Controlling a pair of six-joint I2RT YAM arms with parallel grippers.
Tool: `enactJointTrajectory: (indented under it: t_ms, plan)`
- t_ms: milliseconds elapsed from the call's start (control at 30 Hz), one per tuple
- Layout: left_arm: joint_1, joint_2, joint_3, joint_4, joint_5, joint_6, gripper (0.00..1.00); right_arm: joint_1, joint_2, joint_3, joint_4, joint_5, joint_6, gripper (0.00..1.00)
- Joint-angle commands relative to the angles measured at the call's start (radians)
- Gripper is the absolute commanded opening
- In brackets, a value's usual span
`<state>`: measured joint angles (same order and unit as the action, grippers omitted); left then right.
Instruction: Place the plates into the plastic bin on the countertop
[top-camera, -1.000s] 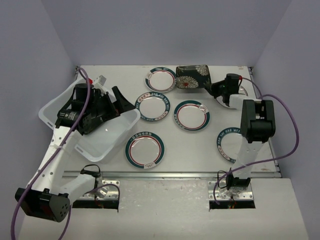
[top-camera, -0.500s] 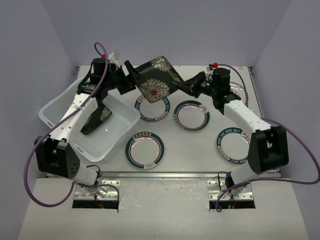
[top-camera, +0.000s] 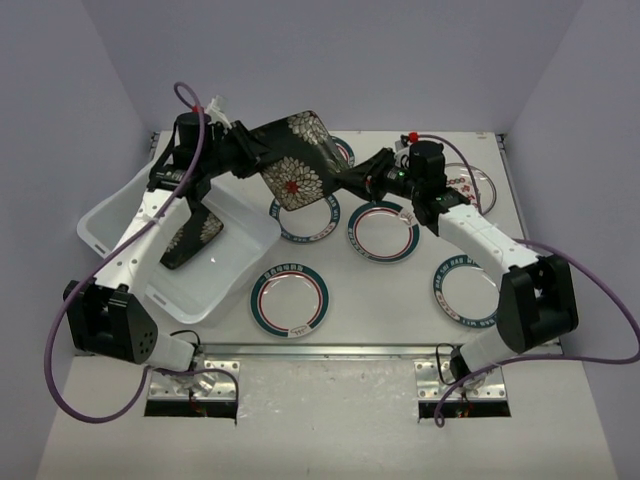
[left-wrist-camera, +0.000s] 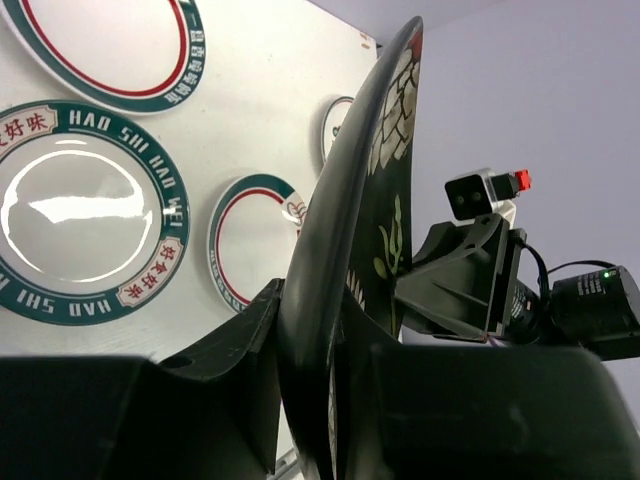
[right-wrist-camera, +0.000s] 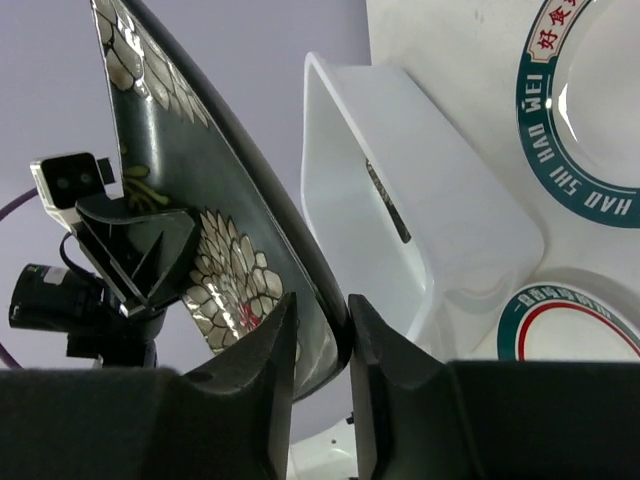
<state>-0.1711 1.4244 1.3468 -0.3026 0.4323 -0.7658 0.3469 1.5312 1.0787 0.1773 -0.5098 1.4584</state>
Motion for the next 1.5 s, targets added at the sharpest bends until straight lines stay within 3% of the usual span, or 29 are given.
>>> enactJointTrajectory:
  t_ms: [0,100,200,367,500,600,900,1000,1267,1467]
  plan:
    - [0.062,-0.082,0.05,-0.044,-0.106,-0.009,0.0,-0.003,-0.08,0.033,0.059,-0.036,-0.051,0.72]
    - [0.161,-0.154,0.047,-0.028,-0.083,-0.06,0.0,-0.046,-0.097,0.029,-0.05,-0.039,-0.112,0.9]
    - [0.28,-0.19,0.075,-0.076,-0.069,-0.087,0.0,-0.107,-0.12,0.01,-0.106,-0.062,-0.156,0.98]
    - [0.407,-0.186,0.202,-0.428,-0.248,-0.005,0.0,-0.182,-0.172,0.039,-0.324,-0.052,-0.319,0.99]
    - [0.559,-0.157,0.139,-0.494,-0.248,0.096,0.0,-0.189,-0.175,0.081,-0.464,-0.064,-0.485,0.99]
    - [0.639,-0.126,0.109,-0.51,-0.227,0.15,0.0,-0.19,-0.194,0.052,-0.473,-0.093,-0.526,0.99]
    - [0.665,0.041,0.115,-0.527,-0.226,0.253,0.0,-0.194,-0.198,0.044,-0.473,-0.153,-0.598,0.99]
    - [0.667,0.089,0.097,-0.498,-0.284,0.253,0.0,-0.194,-0.198,0.05,-0.472,-0.161,-0.601,0.99]
    - [0.669,0.209,0.102,-0.446,-0.274,0.245,0.0,-0.194,-0.198,0.067,-0.477,-0.184,-0.607,0.99]
    - [0.67,0.26,0.076,-0.441,-0.313,0.266,0.28,-0.192,-0.2,0.067,-0.483,-0.199,-0.625,0.99]
